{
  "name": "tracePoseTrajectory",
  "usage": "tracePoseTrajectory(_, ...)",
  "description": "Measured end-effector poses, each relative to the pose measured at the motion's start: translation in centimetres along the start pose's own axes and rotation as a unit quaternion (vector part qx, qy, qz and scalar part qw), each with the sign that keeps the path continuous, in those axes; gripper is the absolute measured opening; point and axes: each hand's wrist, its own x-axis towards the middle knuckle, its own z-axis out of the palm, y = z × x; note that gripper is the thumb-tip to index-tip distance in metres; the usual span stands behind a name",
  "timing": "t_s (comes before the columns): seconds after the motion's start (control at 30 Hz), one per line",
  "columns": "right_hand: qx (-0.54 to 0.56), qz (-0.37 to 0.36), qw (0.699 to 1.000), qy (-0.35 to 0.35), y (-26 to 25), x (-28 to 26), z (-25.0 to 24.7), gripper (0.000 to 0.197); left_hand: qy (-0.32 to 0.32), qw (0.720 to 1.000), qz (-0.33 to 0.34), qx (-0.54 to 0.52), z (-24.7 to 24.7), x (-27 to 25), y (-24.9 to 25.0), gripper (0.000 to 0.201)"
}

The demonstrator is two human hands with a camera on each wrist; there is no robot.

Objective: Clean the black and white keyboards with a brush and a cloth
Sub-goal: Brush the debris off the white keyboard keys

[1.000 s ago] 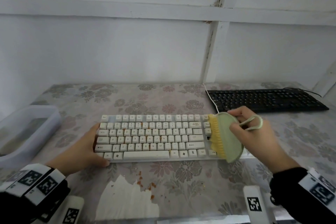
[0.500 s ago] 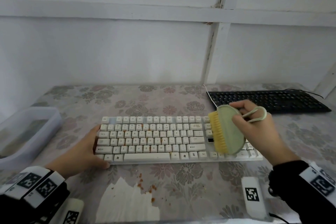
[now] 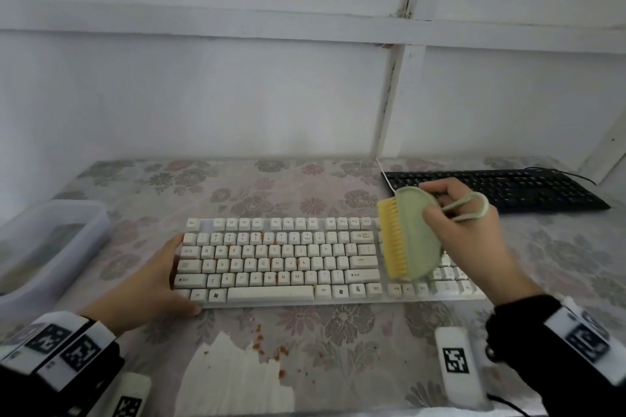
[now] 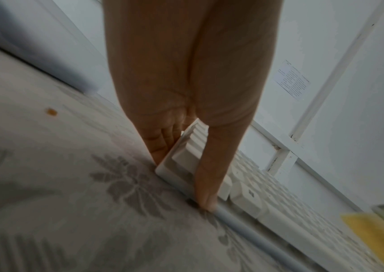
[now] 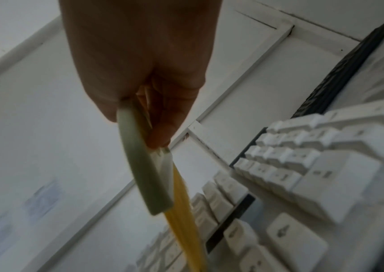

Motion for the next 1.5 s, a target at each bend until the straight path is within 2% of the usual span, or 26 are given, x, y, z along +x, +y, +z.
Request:
tracePoseTrajectory(0.07, -0.008, -0.002, 1.0, -0.001, -0.2, 0.6, 1.0, 0.029, -0.001, 1.0, 0.0, 0.001, -0.1, 0.0, -0.1, 0.107)
tracePoseTrajectory(0.27, -0.096, 0.011, 0.992, -0.076, 0.1, -0.3, 2.0, 0.012, -0.009, 1.0, 0.013, -0.002, -0.2, 0.1, -0.3, 0.116)
tracePoseTrajectory(0.43, -0.093, 0.042, 0.982, -0.16, 0.2, -2.1, 0.7, 0.01, -0.004, 1.0, 0.016, -0.004, -0.1, 0.1, -0.2, 0.108)
tracePoseTrajectory(0.47, -0.089, 0.045, 0.983, -0.152, 0.2, -2.0, 0.3, 0.012, -0.003, 1.0, 0.012, -0.004, -0.1, 0.2, -0.2, 0.109)
tracePoseTrajectory(0.6, -0.03, 0.02, 0.999, -0.03, -0.4, -0.1, -0.3, 0.019, 0.0, 1.0, 0.005, 0.005, -0.2, 0.2, -0.4, 0.11)
tracePoseTrajectory(0.67, -0.016, 0.01, 1.0, -0.005, -0.7, 0.8, 0.3, 0.021, -0.002, 1.0, 0.007, 0.007, -0.1, 0.2, -0.4, 0.108)
tracePoseTrajectory(0.8, -0.067, 0.015, 0.997, -0.038, -0.1, 0.5, 1.7, 0.017, 0.003, 1.0, 0.011, 0.0, 0.1, 0.1, -0.1, 0.094)
tracePoseTrajectory(0.93, -0.108, 0.029, 0.986, -0.12, 0.3, -1.6, 1.3, 0.012, 0.002, 1.0, 0.008, 0.001, 0.1, 0.1, 0.1, 0.094)
tracePoseTrajectory(1.0, -0.122, 0.035, 0.98, -0.155, -0.2, -2.0, 0.5, 0.01, -0.002, 1.0, 0.004, 0.0, 0.0, 0.1, 0.0, 0.101)
tracePoseTrajectory(1.03, -0.122, 0.029, 0.981, -0.149, -0.4, -1.8, 0.2, 0.011, -0.004, 1.0, 0.004, 0.0, 0.0, 0.1, -0.1, 0.105)
tracePoseTrajectory(1.1, -0.094, 0.013, 0.991, -0.09, -0.7, -1.1, -0.1, 0.013, -0.007, 1.0, 0.001, -0.002, -0.1, 0.1, -0.2, 0.111)
tracePoseTrajectory(1.17, -0.049, 0.009, 0.998, -0.028, -0.8, -0.2, 0.4, 0.012, -0.004, 1.0, -0.001, -0.007, -0.1, 0.0, -0.1, 0.109)
tracePoseTrajectory(1.23, -0.038, 0.018, 0.999, -0.01, -0.7, 0.3, 1.3, 0.014, 0.0, 1.0, 0.002, -0.007, 0.1, -0.1, 0.2, 0.106)
tracePoseTrajectory(1.37, -0.075, 0.032, 0.995, -0.052, 0.0, -1.2, 2.1, 0.01, -0.003, 1.0, 0.004, -0.006, 0.0, 0.0, 0.1, 0.106)
tracePoseTrajectory(1.5, -0.072, 0.069, 0.987, -0.126, 0.4, -3.3, 0.5, 0.016, -0.003, 1.0, 0.0, 0.002, 0.0, 0.0, 0.2, 0.107)
